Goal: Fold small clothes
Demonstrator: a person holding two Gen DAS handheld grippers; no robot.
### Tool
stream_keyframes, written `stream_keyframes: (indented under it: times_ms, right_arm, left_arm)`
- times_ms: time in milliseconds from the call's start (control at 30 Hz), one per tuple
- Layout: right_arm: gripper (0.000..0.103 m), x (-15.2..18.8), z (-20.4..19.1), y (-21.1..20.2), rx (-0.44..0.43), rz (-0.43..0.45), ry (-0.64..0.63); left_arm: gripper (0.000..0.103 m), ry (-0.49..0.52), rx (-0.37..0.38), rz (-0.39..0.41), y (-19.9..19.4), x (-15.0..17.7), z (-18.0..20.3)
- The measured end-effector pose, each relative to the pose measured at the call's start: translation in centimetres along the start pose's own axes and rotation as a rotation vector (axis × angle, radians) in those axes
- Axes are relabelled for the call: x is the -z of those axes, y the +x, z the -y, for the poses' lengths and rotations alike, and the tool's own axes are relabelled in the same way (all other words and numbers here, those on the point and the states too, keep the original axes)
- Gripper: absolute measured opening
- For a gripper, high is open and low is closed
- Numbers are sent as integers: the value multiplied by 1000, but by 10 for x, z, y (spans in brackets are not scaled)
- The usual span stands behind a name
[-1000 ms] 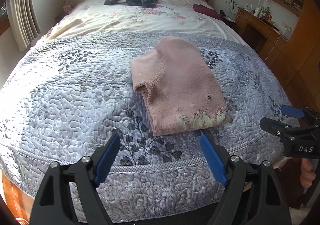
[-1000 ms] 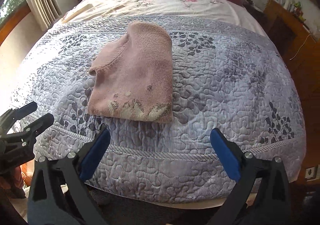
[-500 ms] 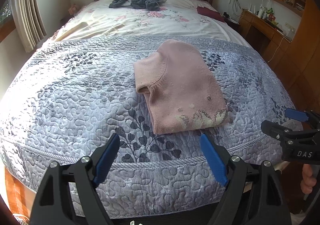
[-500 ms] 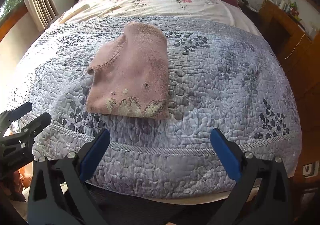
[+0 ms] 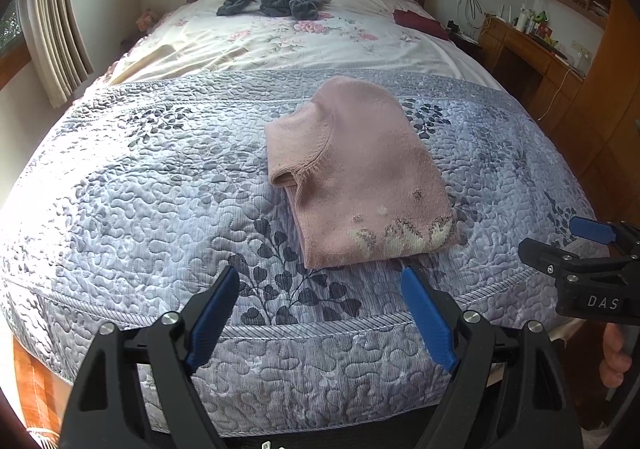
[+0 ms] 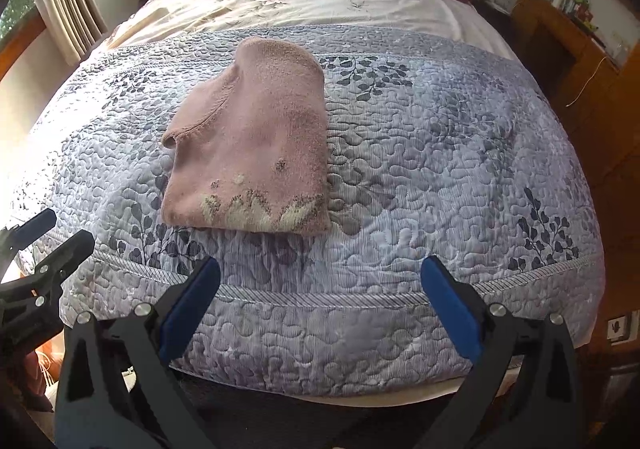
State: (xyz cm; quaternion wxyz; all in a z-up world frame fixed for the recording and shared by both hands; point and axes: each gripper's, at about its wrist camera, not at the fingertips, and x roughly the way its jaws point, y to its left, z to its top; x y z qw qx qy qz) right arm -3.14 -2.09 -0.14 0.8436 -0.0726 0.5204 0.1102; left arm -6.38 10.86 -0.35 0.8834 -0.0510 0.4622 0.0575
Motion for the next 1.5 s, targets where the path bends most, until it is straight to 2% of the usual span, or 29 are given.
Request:
stream_keyframes:
  times_ms: [500, 1500]
  right_arm:
    - [100, -3, 6, 14, 4, -29, 14]
    - [100, -4, 15, 20, 8, -36, 31]
  left_arm:
    - [83, 12, -3, -35, 16, -2, 4]
    - [84, 17, -7, -35, 19, -3, 7]
